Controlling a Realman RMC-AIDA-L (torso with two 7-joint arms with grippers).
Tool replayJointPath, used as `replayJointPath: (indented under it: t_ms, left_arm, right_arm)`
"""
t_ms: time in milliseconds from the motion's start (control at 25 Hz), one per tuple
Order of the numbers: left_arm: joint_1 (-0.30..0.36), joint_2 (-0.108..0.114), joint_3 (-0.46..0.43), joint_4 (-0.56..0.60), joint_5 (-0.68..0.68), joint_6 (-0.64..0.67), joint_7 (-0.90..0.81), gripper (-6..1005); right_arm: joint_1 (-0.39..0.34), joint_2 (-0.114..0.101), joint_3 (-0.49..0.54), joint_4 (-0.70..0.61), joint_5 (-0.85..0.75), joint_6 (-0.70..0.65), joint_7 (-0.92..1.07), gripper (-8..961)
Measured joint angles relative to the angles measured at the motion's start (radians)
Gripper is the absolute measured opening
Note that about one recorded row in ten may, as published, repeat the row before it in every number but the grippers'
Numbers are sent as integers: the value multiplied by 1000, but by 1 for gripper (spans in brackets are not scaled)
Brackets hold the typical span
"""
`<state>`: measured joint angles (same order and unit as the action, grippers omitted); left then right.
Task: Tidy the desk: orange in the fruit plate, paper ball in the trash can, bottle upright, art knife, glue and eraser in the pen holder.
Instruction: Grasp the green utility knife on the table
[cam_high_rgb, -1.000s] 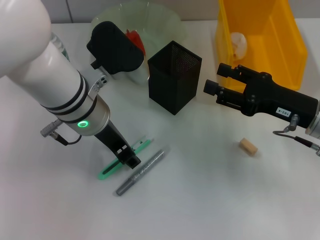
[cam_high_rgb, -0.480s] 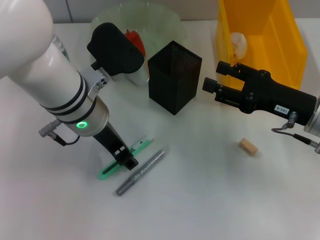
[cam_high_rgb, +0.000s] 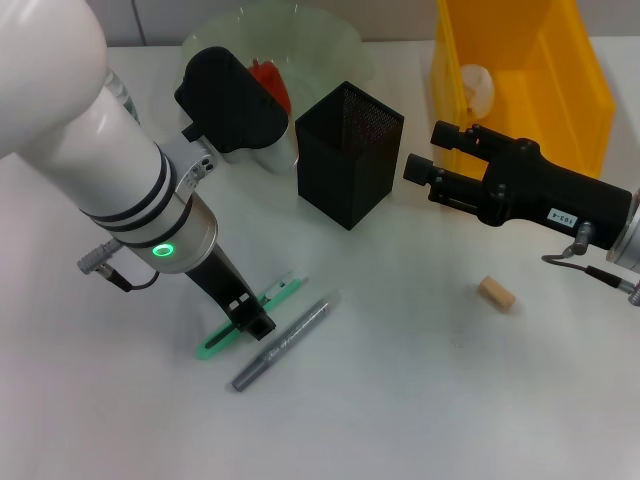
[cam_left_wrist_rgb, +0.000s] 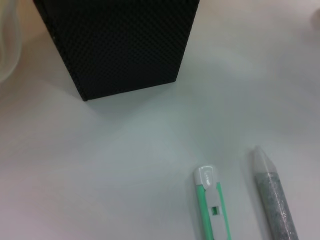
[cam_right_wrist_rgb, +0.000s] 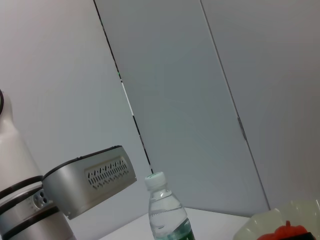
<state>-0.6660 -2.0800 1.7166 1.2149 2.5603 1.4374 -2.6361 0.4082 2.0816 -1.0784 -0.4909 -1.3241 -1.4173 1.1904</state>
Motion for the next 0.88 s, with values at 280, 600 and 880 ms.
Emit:
replayJointPath:
  t_ms: [280, 600, 880]
  left_arm:
    - [0, 0, 0, -1, 0, 0, 13, 531]
    - [0, 0, 1, -2, 0, -5, 14, 442]
    - [0, 0, 5, -2, 0, -5, 31, 436]
  right_arm:
    - [0, 0, 0, 0, 3, 0, 0, 731]
    - [0, 0, 0, 0, 5, 0, 0, 731]
    - [1, 0, 0, 0, 6, 1, 0, 730]
